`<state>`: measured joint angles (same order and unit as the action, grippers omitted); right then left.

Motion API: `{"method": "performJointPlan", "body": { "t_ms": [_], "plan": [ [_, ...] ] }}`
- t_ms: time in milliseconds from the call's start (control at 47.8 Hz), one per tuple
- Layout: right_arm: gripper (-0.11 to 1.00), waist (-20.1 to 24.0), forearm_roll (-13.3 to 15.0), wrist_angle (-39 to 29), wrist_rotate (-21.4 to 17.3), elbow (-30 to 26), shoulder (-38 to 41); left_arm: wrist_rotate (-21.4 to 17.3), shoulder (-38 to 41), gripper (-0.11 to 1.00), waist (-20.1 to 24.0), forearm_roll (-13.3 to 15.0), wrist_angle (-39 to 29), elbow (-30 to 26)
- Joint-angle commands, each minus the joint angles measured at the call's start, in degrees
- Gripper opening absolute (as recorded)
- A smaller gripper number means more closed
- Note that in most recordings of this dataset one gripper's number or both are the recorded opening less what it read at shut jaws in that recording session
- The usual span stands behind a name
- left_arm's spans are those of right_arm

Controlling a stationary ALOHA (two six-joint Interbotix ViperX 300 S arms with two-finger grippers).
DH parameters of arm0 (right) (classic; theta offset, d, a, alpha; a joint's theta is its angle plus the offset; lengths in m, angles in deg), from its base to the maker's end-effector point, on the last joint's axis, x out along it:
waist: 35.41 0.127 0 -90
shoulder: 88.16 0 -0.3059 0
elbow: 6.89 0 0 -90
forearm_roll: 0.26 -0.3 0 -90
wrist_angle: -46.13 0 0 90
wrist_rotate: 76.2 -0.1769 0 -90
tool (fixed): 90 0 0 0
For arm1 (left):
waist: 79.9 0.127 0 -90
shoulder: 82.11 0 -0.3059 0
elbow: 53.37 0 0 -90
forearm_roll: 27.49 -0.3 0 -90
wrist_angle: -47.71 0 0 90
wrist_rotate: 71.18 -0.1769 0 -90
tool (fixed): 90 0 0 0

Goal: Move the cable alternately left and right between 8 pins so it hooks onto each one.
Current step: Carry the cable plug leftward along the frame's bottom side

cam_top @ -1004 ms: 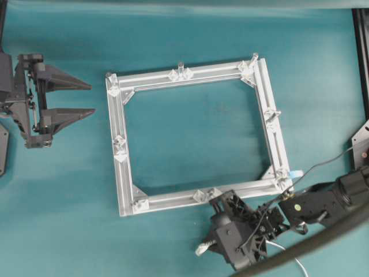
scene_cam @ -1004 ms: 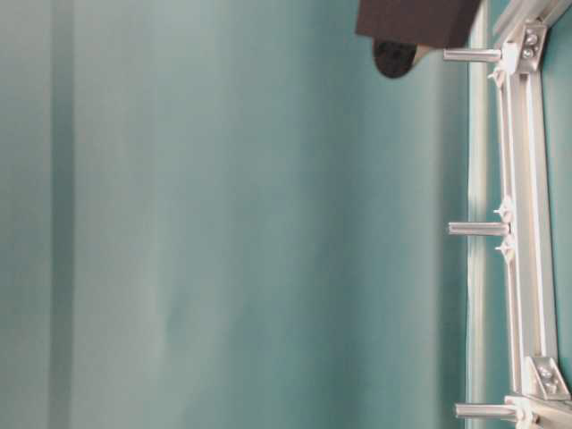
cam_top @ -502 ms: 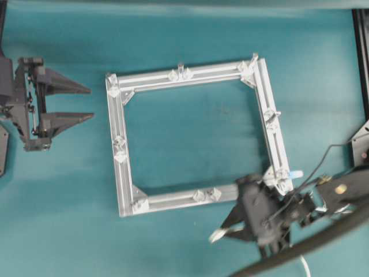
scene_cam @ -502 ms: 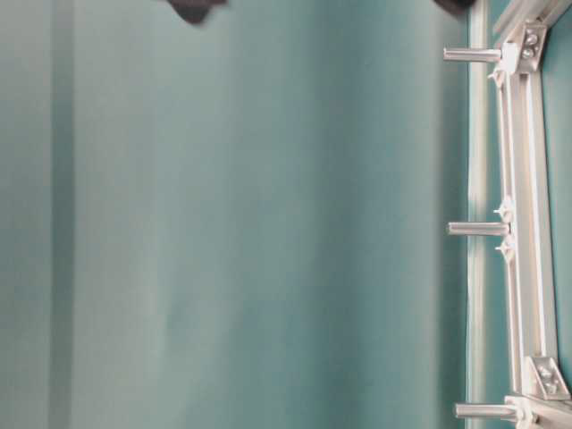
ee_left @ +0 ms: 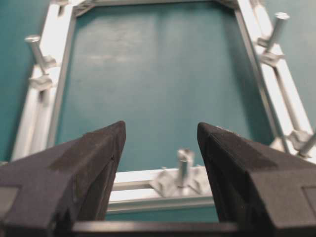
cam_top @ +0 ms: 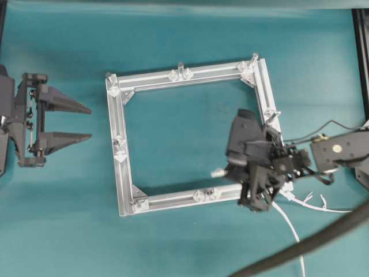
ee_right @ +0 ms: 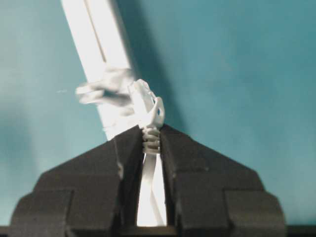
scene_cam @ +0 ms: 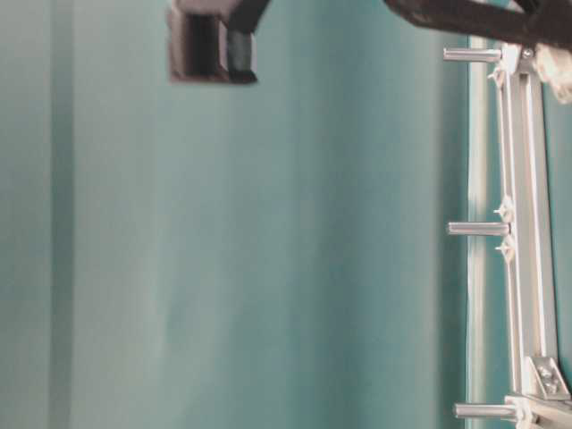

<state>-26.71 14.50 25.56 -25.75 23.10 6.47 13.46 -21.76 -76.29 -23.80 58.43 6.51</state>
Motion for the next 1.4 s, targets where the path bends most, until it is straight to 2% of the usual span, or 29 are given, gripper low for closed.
{"method": "performJointPlan", "body": {
  "t_ms": [0,105,272,502,607,774,900,1067,1172,1255,1381],
  "plan": [
    [0.11,-0.97,3.87,-4.22,-2.64,-3.34,1.32,-0.53,0.00,0.61,-0.97,-0.18,0.26,-0.35],
    [0.11,-1.49,6.86,-5.80,-6.86,-6.33,4.48,-0.62,0.00,0.61,-0.97,-0.18,0.26,-0.26],
    [0.11,-1.85,7.47,-5.89,-10.81,-12.74,10.20,-1.14,-0.09,0.61,-0.88,-0.26,0.53,-0.26],
    [0.11,-1.76,6.94,-11.07,-10.46,-20.83,13.97,-0.44,-0.09,0.61,-0.70,-0.09,0.53,-0.18],
    [0.11,-1.32,7.03,-11.69,-9.76,-21.88,14.24,0.35,-0.09,0.61,-0.70,-0.18,0.62,-0.62],
    [0.11,0.97,6.94,-9.05,-8.00,-22.15,15.64,0.44,-0.88,0.61,-0.79,-0.18,0.53,-0.62],
    [0.11,3.08,7.03,-6.33,-8.00,-22.59,17.05,0.26,-9.67,0.61,-0.70,-0.18,0.18,1.41],
    [0.11,5.54,7.03,-5.19,-8.00,-24.87,18.98,0.44,-31.38,0.61,-0.53,-0.18,-2.37,7.47],
    [0.11,7.03,7.03,-5.01,-8.00,-27.07,20.13,0.53,-40.61,0.61,-0.53,-0.18,-7.21,7.73],
    [0.11,8.26,7.03,-5.01,-8.00,-28.83,21.18,0.79,-42.45,0.61,-0.62,-0.09,-10.28,6.59],
    [0.11,10.11,6.94,-5.01,-8.09,-31.29,22.85,1.05,-39.46,0.61,-0.79,-0.18,-11.07,6.50]
  ]
}}
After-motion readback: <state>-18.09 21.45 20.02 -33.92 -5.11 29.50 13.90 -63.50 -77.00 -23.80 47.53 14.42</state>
